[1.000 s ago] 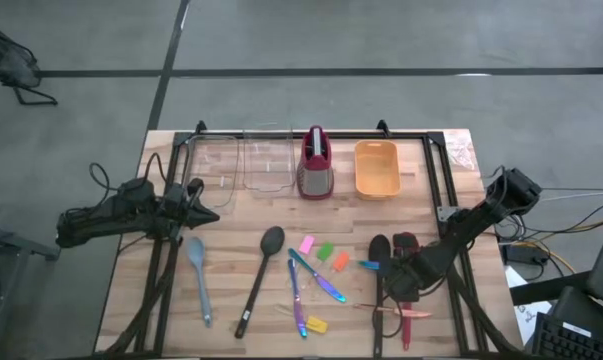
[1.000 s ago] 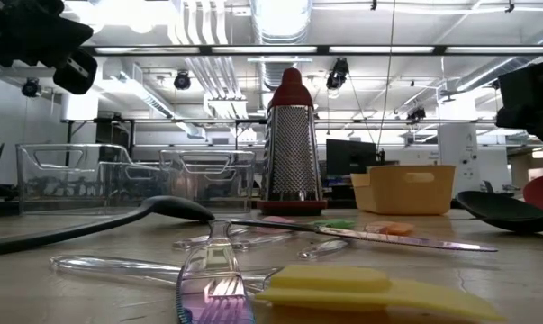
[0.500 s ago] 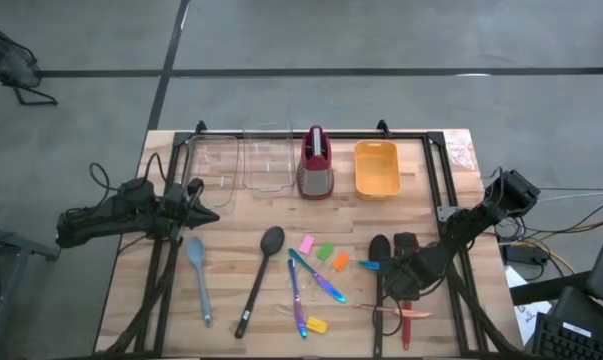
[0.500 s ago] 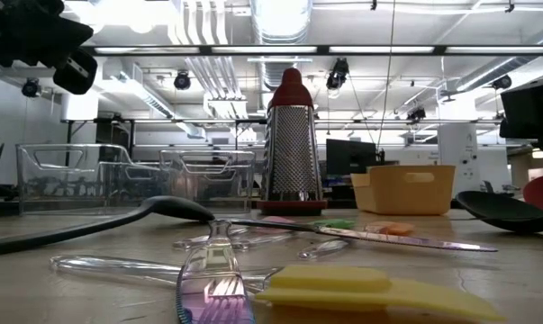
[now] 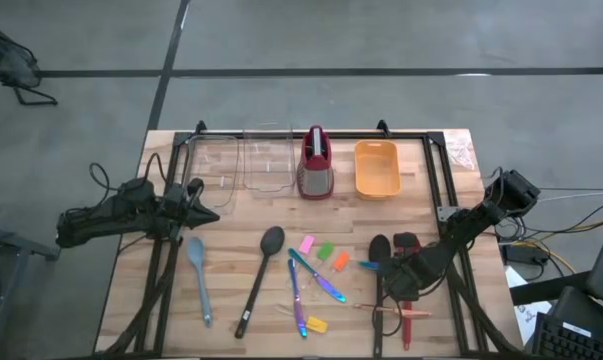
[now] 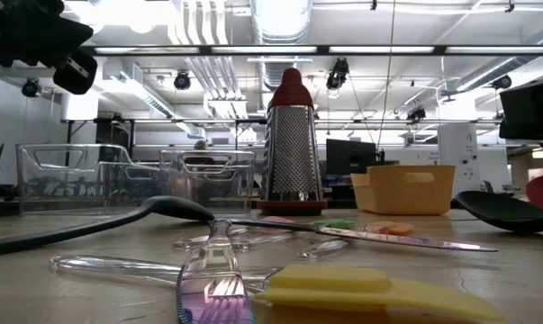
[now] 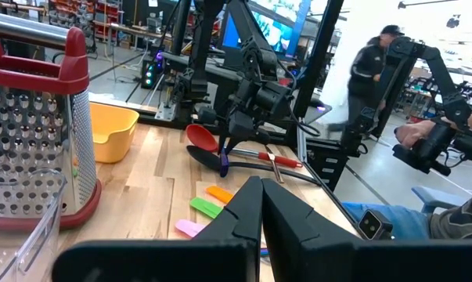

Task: Pick & Place Kitchen Items
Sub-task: Put the top right blue knife into the yellow bin

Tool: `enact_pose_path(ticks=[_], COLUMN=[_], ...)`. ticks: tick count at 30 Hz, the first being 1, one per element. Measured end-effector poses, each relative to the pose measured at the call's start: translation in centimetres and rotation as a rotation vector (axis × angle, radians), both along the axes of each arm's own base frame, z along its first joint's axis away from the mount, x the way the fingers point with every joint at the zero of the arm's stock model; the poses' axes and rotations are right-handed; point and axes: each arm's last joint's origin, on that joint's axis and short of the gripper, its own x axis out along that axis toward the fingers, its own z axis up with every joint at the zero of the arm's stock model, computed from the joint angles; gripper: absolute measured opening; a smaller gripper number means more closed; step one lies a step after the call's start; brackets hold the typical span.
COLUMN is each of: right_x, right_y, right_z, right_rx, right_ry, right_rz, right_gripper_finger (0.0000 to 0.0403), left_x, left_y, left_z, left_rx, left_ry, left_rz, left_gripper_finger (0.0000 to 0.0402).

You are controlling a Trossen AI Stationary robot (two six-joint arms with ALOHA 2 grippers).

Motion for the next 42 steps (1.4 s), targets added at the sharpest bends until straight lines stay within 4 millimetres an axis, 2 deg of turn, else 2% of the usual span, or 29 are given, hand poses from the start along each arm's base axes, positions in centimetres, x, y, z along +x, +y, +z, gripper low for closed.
enact_pose_path(ticks=[7,15,23,30,37,42], right_x=[0.3,0.6,2.7,4.5,6.2,6.2], right_y=[0.2,0.2,-0.4,-2.3,-5.2,-6.9], right_z=[0.5,2.4,4.8,7.0,8.8,10.2], right_rx=[0.008,-0.029,-0.11,-0.266,-0.348,-0.363], right_ry=[-0.009,0.017,-0.089,-0.176,-0.266,-0.304], right_rz=[0.007,0.009,-0.016,-0.075,-0.235,-0.344], right_gripper_finger=[0.0056,0.005,0.0054,0.0053,0.0059,0.0051], left_x=[0.0,0.0,0.0,0.0,0.0,0.0], left_y=[0.0,0.0,0.0,0.0,0.0,0.0], left_z=[0.0,0.0,0.0,0.0,0.0,0.0], left_rx=[0.0,0.0,0.0,0.0,0.0,0.0], left_ry=[0.0,0.0,0.0,0.0,0.0,0.0], left_rz=[0.0,0.0,0.0,0.0,0.0,0.0], left_gripper_finger=[0.0012,0.0012,0.0012,0.0012,0.0012,0.0012])
